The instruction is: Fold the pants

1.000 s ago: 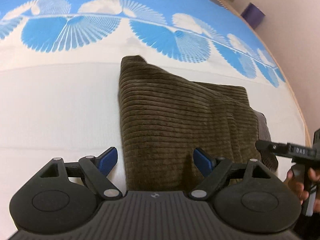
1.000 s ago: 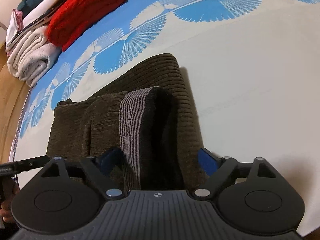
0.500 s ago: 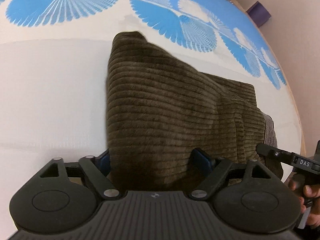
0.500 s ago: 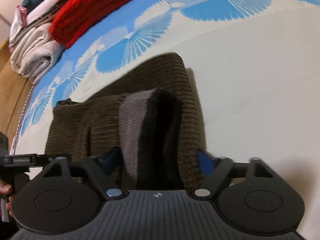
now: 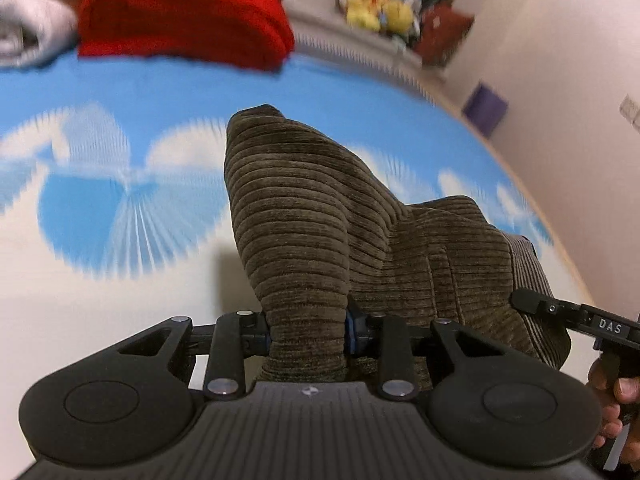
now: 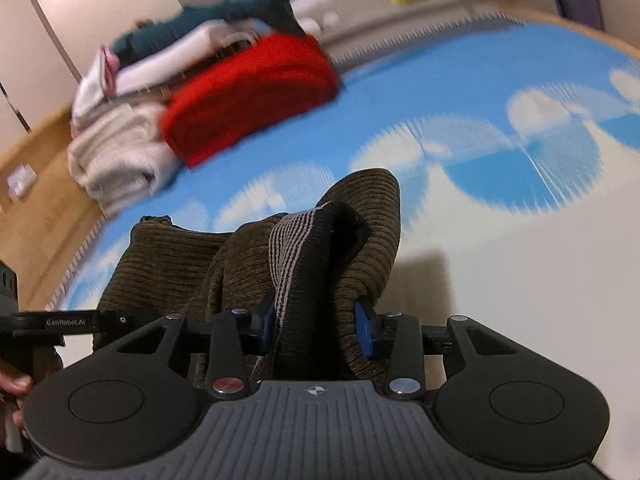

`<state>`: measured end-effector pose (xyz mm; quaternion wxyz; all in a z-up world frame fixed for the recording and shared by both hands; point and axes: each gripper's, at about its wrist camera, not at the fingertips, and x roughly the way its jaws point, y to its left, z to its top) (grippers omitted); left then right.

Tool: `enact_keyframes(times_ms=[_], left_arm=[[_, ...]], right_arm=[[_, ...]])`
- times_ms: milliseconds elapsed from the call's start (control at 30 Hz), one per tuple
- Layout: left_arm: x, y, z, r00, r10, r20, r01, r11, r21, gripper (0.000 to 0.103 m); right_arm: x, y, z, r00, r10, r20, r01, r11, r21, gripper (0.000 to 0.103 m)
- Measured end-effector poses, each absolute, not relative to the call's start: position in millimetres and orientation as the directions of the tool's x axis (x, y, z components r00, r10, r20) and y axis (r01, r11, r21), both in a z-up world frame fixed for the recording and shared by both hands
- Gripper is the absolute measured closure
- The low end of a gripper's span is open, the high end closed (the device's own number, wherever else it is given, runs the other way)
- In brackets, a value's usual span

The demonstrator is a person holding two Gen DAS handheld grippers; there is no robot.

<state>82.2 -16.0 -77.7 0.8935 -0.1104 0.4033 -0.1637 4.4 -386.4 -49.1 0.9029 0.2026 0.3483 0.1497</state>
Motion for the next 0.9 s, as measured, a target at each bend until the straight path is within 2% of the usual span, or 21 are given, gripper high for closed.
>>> enact_keyframes(times_ms=[233, 333, 367, 433, 467, 533, 633, 733, 800, 833, 867, 900], left_arm=[[133, 11, -62, 0.729, -0.368, -0.577, 0.21, 0.923, -0.323, 0.069], [151, 19, -67, 0.745, -0.348, -0.569, 0.192, 0.929, -0.316, 0.069], [157, 22, -73, 0.749, -0.34, -0.568, 0.178, 0.93, -0.323, 0.067], [171, 29, -92, 0.747, -0.299, -0.594, 0.12, 0.939, -0.323, 0.053], [178, 32, -102, 0.728, -0.249, -0.639, 0.061, 0.952, -0.3, 0.05], [184, 35, -113, 0.695, -0.147, -0.704, -0.024, 0.974, -0.226, 0.051], [177, 37, -99, 0.727, -0.134, -0.673, -0.006, 0.979, -0.201, 0.051], [171, 27, -95, 0.703, -0.223, -0.676, 0.109, 0.972, -0.207, 0.051], [172, 11, -113, 0.606, -0.231, -0.761, 0.182, 0.972, -0.15, 0.051], [173, 0, -132, 0.543, -0.196, -0.817, 0.2, 0.975, -0.101, 0.051], [172, -8, -154, 0.477, -0.123, -0.87, 0.212, 0.977, -0.022, 0.046], [168, -12, -162, 0.485, -0.087, -0.87, 0.215, 0.976, 0.022, 0.043]], right_arm=[[79, -366, -23, 0.789, 0.443, -0.425, -0.232, 0.856, 0.462, 0.063], [106, -358, -32, 0.792, 0.442, -0.42, -0.225, 0.852, 0.472, 0.063], [113, -354, -34, 0.792, 0.44, -0.423, -0.223, 0.854, 0.471, 0.063], [127, -347, -42, 0.79, 0.439, -0.427, -0.234, 0.861, 0.453, 0.06], [137, -342, -50, 0.784, 0.431, -0.447, -0.227, 0.869, 0.44, 0.054], [156, -336, -72, 0.758, 0.376, -0.533, -0.169, 0.902, 0.397, 0.055], [168, -342, -91, 0.738, 0.225, -0.636, -0.027, 0.952, 0.306, 0.055], [159, -343, -77, 0.74, 0.315, -0.594, -0.13, 0.934, 0.333, 0.055], [148, -331, -71, 0.725, 0.377, -0.576, -0.25, 0.924, 0.29, 0.057], [146, -325, -75, 0.701, 0.377, -0.605, -0.277, 0.926, 0.255, 0.057], [149, -319, -87, 0.655, 0.359, -0.665, -0.283, 0.933, 0.225, 0.058], [151, -316, -104, 0.589, 0.318, -0.743, -0.269, 0.944, 0.19, 0.053]])
